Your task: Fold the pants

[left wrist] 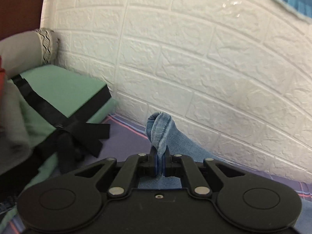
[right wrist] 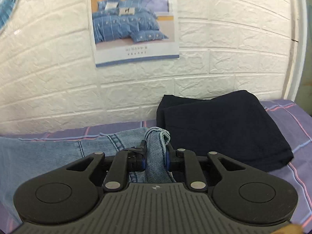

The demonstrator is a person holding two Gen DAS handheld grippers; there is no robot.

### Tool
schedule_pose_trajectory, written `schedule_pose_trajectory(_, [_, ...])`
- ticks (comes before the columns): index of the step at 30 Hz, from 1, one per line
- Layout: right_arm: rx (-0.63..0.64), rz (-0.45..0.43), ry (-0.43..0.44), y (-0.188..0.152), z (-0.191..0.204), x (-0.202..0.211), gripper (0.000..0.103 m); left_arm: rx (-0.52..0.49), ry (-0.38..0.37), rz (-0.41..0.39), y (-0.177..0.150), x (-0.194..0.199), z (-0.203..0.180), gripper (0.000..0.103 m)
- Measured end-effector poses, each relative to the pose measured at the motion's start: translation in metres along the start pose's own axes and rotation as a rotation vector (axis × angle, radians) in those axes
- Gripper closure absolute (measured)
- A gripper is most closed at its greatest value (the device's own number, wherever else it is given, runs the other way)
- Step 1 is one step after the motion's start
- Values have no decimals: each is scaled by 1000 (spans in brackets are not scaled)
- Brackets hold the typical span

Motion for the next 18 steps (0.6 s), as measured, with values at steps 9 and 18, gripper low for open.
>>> schedule_pose_trajectory(9, [-47,166,-40,-39,-5,-74,72,-46,69,125,-47,-79,-2,0])
schedule_pose_trajectory(18, [-107,120,-4,-16,-13,-26,14,-63,58,114,-36,-41,13,0])
Point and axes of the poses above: each gripper's, at about its wrist camera, not at the fingertips, and x roughly against the way its jaws point, z to its left, y to its top, the point moved 4 cm from there along -x, roughly the way its jaws point, and after that the axes turned 11 degrees about -z, right-handed, at the moved point
